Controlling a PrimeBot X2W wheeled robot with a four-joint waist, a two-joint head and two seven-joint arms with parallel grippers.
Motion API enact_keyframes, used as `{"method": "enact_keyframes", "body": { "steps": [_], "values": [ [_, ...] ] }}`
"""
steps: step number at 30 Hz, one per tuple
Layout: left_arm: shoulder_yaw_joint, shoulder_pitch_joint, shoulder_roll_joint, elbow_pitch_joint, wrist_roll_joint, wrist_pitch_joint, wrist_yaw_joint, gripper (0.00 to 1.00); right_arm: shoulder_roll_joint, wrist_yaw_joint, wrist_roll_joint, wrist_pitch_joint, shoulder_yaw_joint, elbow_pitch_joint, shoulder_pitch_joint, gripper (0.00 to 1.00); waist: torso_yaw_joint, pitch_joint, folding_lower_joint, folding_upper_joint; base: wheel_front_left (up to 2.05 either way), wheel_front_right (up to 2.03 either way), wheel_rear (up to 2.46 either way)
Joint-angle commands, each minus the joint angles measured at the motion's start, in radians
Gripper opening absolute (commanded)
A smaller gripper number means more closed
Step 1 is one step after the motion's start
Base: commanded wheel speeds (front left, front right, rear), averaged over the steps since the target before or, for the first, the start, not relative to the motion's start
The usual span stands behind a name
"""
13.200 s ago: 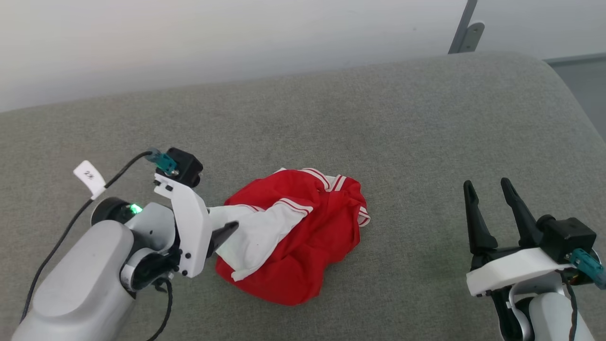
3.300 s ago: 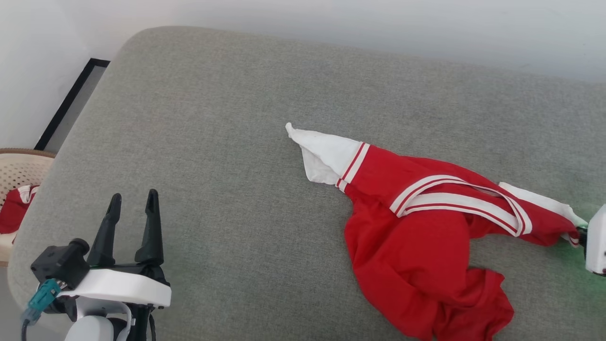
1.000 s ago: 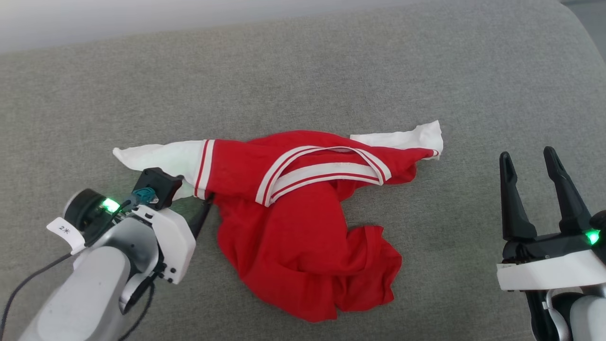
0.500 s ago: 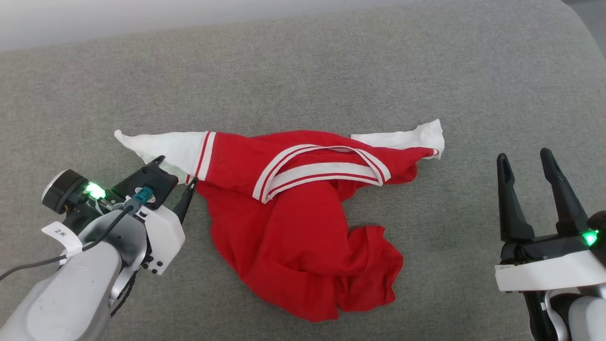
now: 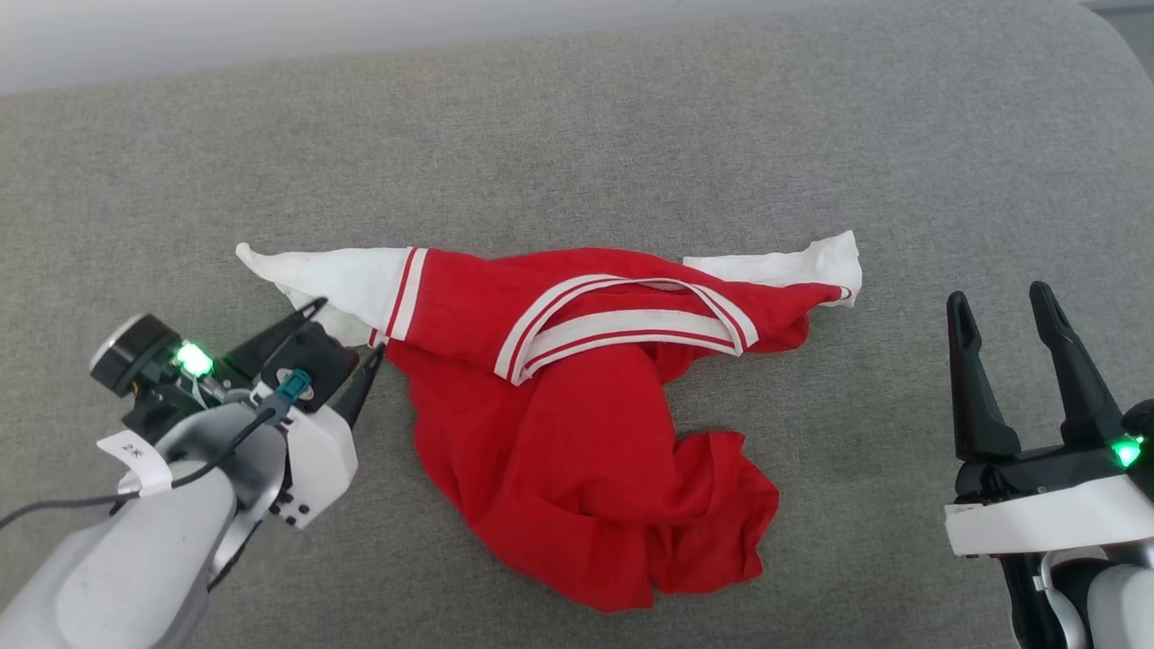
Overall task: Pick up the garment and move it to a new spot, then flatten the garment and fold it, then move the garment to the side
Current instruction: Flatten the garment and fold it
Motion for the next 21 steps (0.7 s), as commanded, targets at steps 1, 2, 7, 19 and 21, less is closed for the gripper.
{"method": "enact_keyframes", "body": {
  "steps": [1, 2, 7, 19, 21],
  "values": [
    [-0.005, -0.024, 0.001, 0.010, 0.013, -0.014, 0.001, 1.00, -0.003, -0.001, 0.006, 0.003, 0.003, -0.006, -0.002, 1.00, -0.001, 0.002, -0.0001, 0.0000, 0.00, 0.00, 0.00],
    [-0.009, -0.028, -0.001, 0.017, 0.019, -0.019, 0.002, 1.00, -0.003, -0.001, 0.006, 0.004, 0.003, -0.006, -0.002, 1.00, -0.002, 0.003, -0.0001, 0.0000, 0.00, 0.00, 0.00],
    [-0.018, -0.052, -0.011, 0.044, 0.029, -0.038, 0.005, 1.00, 0.001, -0.001, 0.007, 0.005, 0.001, -0.007, -0.002, 1.00, -0.005, 0.011, -0.0001, 0.0000, 0.00, 0.00, 0.00],
    [-0.078, -0.110, -0.030, 0.133, 0.073, -0.106, -0.011, 1.00, -0.002, -0.001, 0.007, 0.008, 0.001, -0.007, -0.011, 1.00, -0.002, 0.020, -0.0001, 0.0000, 0.00, 0.00, 0.00],
    [-0.092, -0.122, -0.032, 0.154, 0.080, -0.117, -0.017, 0.38, -0.002, -0.001, 0.008, 0.007, 0.001, -0.007, -0.014, 1.00, -0.001, 0.022, -0.0001, 0.0000, 0.00, 0.00, 0.00]
  ]
}}
